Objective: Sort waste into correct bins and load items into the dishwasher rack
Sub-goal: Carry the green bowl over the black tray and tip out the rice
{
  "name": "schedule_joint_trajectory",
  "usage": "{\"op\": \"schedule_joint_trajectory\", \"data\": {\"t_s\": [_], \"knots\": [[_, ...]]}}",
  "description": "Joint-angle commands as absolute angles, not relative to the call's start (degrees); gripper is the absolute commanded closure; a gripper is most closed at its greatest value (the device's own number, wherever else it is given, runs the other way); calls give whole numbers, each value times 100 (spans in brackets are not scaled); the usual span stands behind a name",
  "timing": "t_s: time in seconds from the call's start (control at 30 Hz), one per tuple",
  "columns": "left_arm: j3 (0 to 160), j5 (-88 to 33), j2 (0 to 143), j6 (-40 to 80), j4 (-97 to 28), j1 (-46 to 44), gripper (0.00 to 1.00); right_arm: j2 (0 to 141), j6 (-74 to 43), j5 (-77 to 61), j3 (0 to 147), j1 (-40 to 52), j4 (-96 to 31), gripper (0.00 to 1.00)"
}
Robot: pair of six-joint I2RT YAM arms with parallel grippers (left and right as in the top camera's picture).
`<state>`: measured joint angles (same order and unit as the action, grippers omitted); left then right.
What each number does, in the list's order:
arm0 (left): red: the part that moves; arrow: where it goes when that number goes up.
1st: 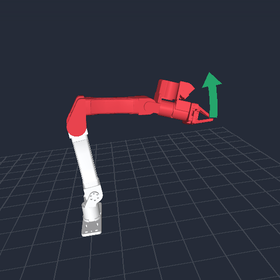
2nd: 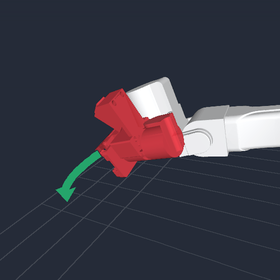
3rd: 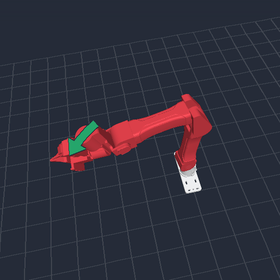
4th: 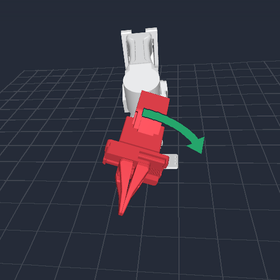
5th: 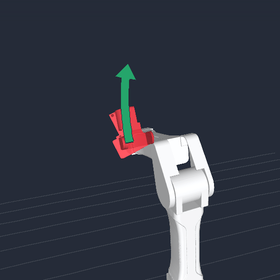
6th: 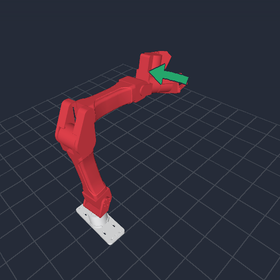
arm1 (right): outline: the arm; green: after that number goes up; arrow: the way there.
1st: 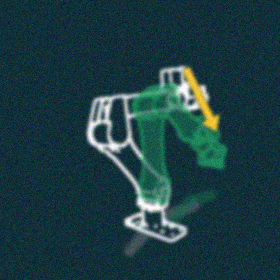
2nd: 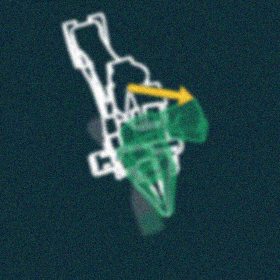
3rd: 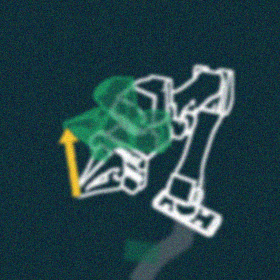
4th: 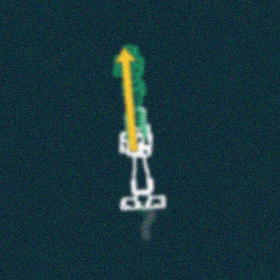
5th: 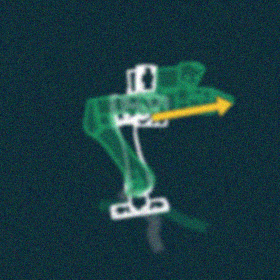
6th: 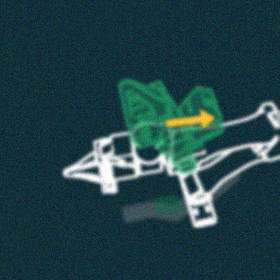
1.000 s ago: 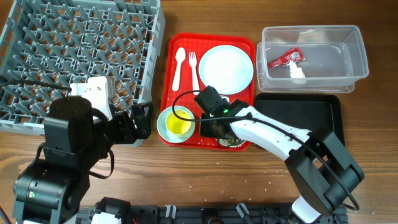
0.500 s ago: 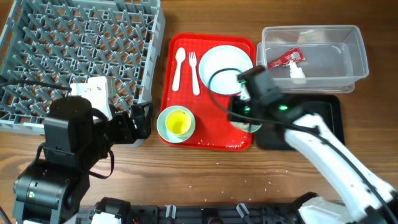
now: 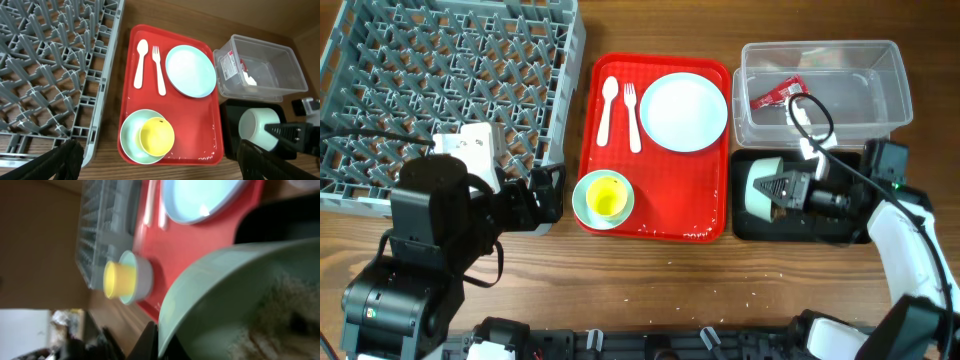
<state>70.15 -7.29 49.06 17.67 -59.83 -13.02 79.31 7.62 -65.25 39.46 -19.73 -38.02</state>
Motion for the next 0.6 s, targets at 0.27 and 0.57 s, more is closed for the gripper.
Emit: {"op": "schedule_joint_trajectory", "data": {"t_s": [0.27,0.57], "knots": [[7122,-696,4875,1675,-5972,-1284,0,8154,967,-9297,3555,-2825,-2545,96],[7122,-696,4875,1675,-5972,-1284,0,8077,-12,-8617,3555,-2801,-2069,96]]}}
